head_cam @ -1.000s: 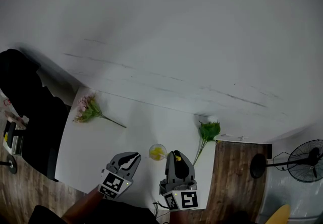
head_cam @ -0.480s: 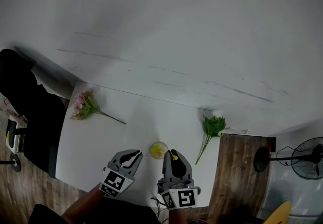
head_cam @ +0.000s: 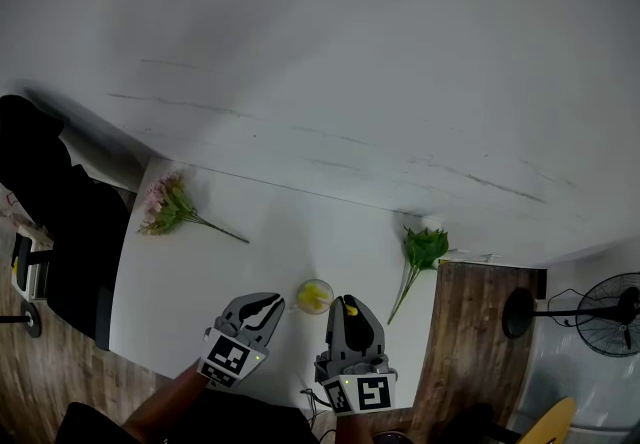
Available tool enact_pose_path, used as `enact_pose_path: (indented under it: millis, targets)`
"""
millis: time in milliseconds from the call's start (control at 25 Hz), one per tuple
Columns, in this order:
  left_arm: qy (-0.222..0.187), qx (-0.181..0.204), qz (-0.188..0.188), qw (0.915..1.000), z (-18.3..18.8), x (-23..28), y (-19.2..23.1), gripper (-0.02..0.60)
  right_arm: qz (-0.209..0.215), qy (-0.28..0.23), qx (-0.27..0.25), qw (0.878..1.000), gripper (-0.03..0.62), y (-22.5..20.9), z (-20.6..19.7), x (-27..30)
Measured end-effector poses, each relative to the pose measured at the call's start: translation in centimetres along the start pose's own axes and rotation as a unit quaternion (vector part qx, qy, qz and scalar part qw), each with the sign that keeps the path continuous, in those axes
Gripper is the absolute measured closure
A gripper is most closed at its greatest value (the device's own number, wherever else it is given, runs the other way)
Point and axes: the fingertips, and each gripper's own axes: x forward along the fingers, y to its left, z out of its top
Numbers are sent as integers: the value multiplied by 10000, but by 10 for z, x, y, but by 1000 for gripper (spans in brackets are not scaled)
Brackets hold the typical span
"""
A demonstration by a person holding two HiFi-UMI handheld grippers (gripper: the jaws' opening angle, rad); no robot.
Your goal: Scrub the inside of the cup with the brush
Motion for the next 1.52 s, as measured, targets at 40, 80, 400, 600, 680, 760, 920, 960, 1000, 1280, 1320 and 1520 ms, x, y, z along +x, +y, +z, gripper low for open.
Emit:
enact_pose_path:
  millis: [40, 80, 400, 600, 680, 760, 920, 960, 1000, 1280, 1320, 1520]
  targets:
    - [-11, 8, -5, 10000, 1, 0, 0, 538, -31, -13, 18, 10000, 531, -2, 2, 0]
    - [-22, 11, -11, 10000, 1, 0, -1, 538, -50, -28, 24, 10000, 531, -3, 5, 0]
    - [-4, 22, -60, 10000, 1, 1, -9, 538, -97, -194, -23, 9998, 531, -8, 23, -20]
    - [-147, 109, -134, 9997, 3, 6, -16, 538, -195, -456, 24, 9988, 530, -12, 41, -35]
    - [-83, 107, -165, 9998, 2, 7, -19, 538, -249, -504, 52, 9984, 530, -16, 43, -39]
    - [-170, 140, -169, 9996, 3, 9, -20, 538, -278, -468, 14, 9985, 530, -20, 40, -40]
    - [-73, 145, -159, 9997, 2, 10, -21, 538, -311, -313, 52, 9990, 528, -25, 26, -38]
    - [-120, 146, -152, 9997, 2, 10, -20, 538, -310, -265, 55, 9992, 528, -25, 22, -37]
    - [-168, 150, -146, 9996, 2, 12, -20, 538, -309, -216, 55, 9993, 528, -25, 18, -36]
    - [-159, 163, -154, 9996, 0, 15, -18, 538, -320, -68, 95, 9994, 528, -30, 1, -36]
    - [-133, 166, -163, 9996, 0, 15, -18, 538, -329, -67, 109, 9994, 528, -32, 0, -35]
    - [92, 140, -225, 9996, -3, 15, -21, 538, -346, -88, 161, 9992, 528, -33, -5, -32]
